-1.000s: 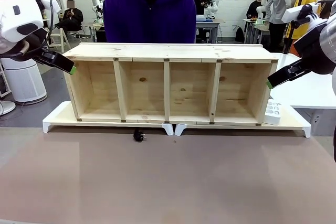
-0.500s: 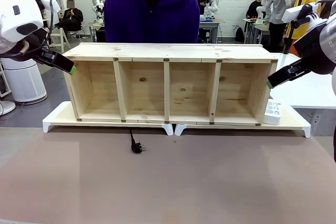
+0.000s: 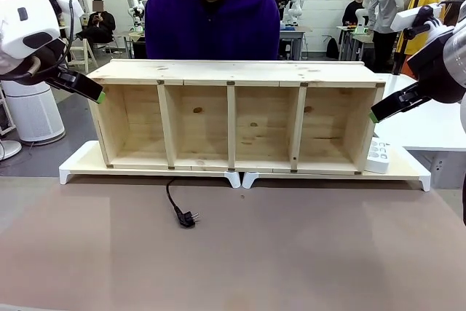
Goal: Perform cable management.
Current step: When the cord part of the Power Cable appears at the lower middle area of the table and stops, grasp the cord part of the Power Cable.
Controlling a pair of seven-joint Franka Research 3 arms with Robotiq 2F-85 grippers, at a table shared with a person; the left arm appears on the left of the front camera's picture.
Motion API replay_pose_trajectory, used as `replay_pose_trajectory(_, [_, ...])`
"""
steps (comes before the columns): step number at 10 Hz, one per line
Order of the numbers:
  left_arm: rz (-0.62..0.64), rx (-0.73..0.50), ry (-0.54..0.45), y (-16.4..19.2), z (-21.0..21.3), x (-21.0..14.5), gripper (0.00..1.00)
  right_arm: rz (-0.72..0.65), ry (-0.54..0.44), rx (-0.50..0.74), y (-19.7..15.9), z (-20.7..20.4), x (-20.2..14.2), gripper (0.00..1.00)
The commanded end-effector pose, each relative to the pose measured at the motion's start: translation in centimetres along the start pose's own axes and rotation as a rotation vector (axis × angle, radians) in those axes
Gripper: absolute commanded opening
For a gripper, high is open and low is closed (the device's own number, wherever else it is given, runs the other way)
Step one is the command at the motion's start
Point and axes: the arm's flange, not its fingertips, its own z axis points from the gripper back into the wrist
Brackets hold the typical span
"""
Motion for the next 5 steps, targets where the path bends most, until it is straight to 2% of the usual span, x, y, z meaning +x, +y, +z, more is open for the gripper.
replay_pose_trajectory(1, [-0.015,0.003,-0.013,0.0,-0.21,0.21,1.0,0.005,-0.004,0.001,-0.06,-0.02,0.04,1.0])
replay_pose_trajectory(5, [-0.015,0.003,-0.013,0.0,-0.21,0.21,1.0,0.005,-0.004,0.001,-0.06,-0.02,0.04,1.0])
